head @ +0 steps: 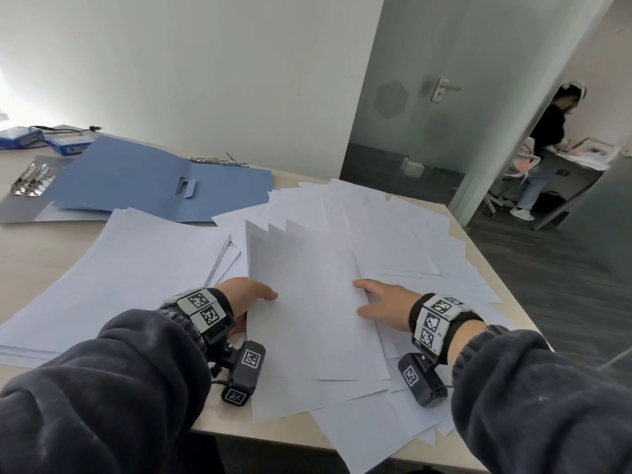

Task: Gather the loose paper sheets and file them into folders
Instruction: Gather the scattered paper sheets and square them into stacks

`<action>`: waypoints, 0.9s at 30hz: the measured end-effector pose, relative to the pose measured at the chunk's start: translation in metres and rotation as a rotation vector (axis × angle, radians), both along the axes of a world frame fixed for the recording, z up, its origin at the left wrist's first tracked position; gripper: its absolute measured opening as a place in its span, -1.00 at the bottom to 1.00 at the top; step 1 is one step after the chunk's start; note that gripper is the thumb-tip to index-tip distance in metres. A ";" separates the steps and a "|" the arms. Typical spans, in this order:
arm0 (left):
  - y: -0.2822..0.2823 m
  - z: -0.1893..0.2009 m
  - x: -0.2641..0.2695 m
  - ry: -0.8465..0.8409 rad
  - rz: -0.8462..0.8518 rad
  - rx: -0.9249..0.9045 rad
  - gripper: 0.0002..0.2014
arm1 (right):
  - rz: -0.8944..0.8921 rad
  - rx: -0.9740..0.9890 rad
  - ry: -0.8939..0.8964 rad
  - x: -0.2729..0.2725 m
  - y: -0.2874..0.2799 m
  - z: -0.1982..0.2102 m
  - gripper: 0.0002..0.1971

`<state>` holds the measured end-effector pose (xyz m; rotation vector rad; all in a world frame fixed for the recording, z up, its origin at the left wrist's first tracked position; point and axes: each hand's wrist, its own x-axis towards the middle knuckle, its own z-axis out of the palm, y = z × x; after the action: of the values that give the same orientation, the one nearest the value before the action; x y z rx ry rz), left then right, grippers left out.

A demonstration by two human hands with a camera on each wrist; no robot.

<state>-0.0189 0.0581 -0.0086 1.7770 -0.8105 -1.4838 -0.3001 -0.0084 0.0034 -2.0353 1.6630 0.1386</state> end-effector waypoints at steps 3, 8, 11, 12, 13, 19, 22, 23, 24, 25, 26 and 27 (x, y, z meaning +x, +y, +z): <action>-0.005 0.000 0.002 -0.054 -0.001 -0.028 -0.84 | 0.058 0.032 -0.034 0.013 0.007 -0.001 -0.27; -0.014 -0.010 0.004 -0.222 -0.046 -0.105 -0.48 | -0.002 0.068 -0.235 0.011 0.015 0.001 -0.22; -0.016 -0.014 0.007 -0.239 -0.023 -0.114 -0.58 | -0.159 -0.065 -0.162 -0.001 0.015 -0.001 -0.32; -0.017 -0.015 0.010 -0.241 -0.020 -0.114 -0.62 | -0.192 -0.069 -0.133 -0.005 0.016 -0.001 -0.32; -0.017 -0.014 0.014 -0.249 -0.022 -0.121 -0.64 | -0.207 -0.057 -0.120 -0.008 0.016 -0.002 -0.31; -0.018 0.000 0.048 -0.306 0.053 -0.171 -0.54 | -0.206 -0.050 -0.169 -0.008 0.019 0.005 -0.33; -0.018 0.004 0.065 -0.270 0.104 -0.200 -0.58 | -0.201 -0.068 -0.239 -0.002 0.021 0.011 -0.38; -0.018 0.004 0.069 -0.244 0.114 -0.215 -0.60 | -0.197 -0.079 -0.283 0.001 0.022 0.014 -0.41; -0.016 0.004 0.072 -0.208 0.123 -0.232 -0.62 | -0.201 -0.084 -0.356 0.005 0.024 0.016 -0.46; -0.013 0.006 0.071 -0.164 0.126 -0.252 -0.66 | -0.219 -0.069 -0.461 0.008 0.025 0.017 -0.51; -0.010 0.008 0.070 -0.117 0.123 -0.277 -0.70 | -0.250 -0.047 -0.580 0.012 0.026 0.019 -0.56; -0.007 0.010 0.067 -0.062 0.113 -0.309 -0.74 | -0.290 -0.025 -0.690 0.016 0.027 0.021 -0.55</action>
<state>0.0479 0.0506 0.0014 1.6135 -0.9010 -1.1656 -0.2838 0.0190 0.0245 -1.5659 1.4681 -0.6158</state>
